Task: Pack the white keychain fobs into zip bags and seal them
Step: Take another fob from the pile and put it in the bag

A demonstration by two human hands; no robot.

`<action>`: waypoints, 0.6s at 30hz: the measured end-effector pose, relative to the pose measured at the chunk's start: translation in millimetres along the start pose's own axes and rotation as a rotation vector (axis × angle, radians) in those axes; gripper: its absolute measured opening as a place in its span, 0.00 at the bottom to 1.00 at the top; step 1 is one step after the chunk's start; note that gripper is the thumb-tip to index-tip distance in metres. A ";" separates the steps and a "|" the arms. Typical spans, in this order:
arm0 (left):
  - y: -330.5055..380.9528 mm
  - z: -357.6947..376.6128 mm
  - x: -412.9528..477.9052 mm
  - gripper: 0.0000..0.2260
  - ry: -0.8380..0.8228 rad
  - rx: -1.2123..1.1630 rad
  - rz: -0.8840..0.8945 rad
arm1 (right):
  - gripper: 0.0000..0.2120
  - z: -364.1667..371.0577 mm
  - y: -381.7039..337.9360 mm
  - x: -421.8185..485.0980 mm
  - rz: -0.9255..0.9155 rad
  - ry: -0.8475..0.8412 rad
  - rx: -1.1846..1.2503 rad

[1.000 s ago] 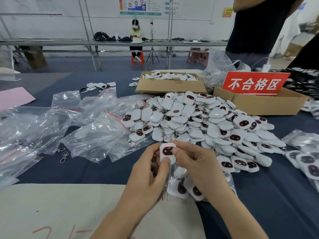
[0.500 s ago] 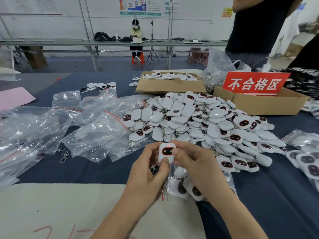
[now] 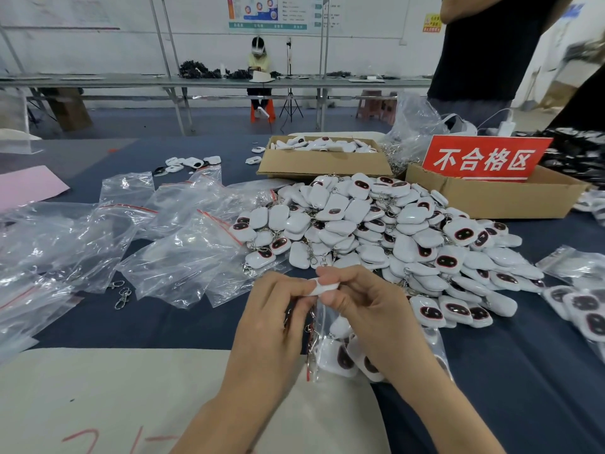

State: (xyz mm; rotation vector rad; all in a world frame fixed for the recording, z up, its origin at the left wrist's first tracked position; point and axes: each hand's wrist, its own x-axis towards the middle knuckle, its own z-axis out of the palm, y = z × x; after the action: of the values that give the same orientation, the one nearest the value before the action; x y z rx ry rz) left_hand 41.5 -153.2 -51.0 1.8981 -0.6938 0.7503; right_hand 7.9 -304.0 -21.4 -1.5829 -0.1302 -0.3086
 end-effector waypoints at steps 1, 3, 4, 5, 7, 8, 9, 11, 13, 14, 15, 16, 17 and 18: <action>-0.2 0.2 0.2 0.14 -0.005 -0.006 -0.017 | 0.10 0.7 0.1 0.0 0.000 0.008 0.005; -1.2 0.6 0.0 0.14 -0.015 -0.026 -0.063 | 0.13 1.9 -0.3 0.5 0.002 0.018 0.037; -1.7 0.9 -0.4 0.14 -0.018 -0.055 -0.097 | 0.16 1.9 -1.5 1.2 -0.003 0.021 0.046; -2.3 1.1 -0.6 0.15 -0.015 -0.103 -0.141 | 0.18 1.1 -2.3 1.5 -0.015 0.023 0.036; -3.4 0.6 0.1 0.15 0.002 -0.229 -0.232 | 0.19 0.6 -3.2 1.0 -0.043 0.023 -0.005; -3.6 0.3 0.7 0.16 0.010 -0.290 -0.265 | 0.19 1.2 -3.6 0.4 -0.052 0.023 -0.024; -3.5 0.0 1.0 0.17 0.012 -0.343 -0.285 | 0.18 2.0 -3.7 -0.5 -0.060 0.023 -0.043; -4.0 0.1 1.0 0.19 0.011 -0.404 -0.293 | 0.17 3.8 -3.0 -1.8 -0.075 0.025 -0.070; -3.9 0.4 0.0 0.19 0.004 -0.416 -0.290 | 0.17 4.4 -3.4 -2.3 -0.089 0.027 -0.073; -4.0 0.6 -0.3 0.18 0.002 -0.420 -0.292 | 0.16 4.0 -3.7 -2.1 -0.094 0.029 -0.072; -3.7 1.1 -0.3 0.17 0.003 -0.429 -0.297 | 0.16 3.7 -3.9 -1.7 -0.100 0.030 -0.073; -3.0 1.3 0.2 0.14 0.004 -0.444 -0.304 | 0.15 3.6 -4.3 -1.4 -0.104 0.034 -0.073; -1.8 1.4 1.2 0.12 0.002 -0.460 -0.310 | 0.15 3.3 -4.4 -1.0 -0.108 0.045 -0.071; -0.2 0.9 1.9 0.10 -0.003 -0.474 -0.314 | 0.14 2.8 -4.1 -0.5 -0.113 0.060 -0.069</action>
State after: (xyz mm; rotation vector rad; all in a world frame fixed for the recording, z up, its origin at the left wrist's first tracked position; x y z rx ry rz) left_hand 43.1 -154.2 -50.0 1.5206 -0.5030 0.3446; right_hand 6.6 -301.0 -17.6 -1.6361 -0.1639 -0.4527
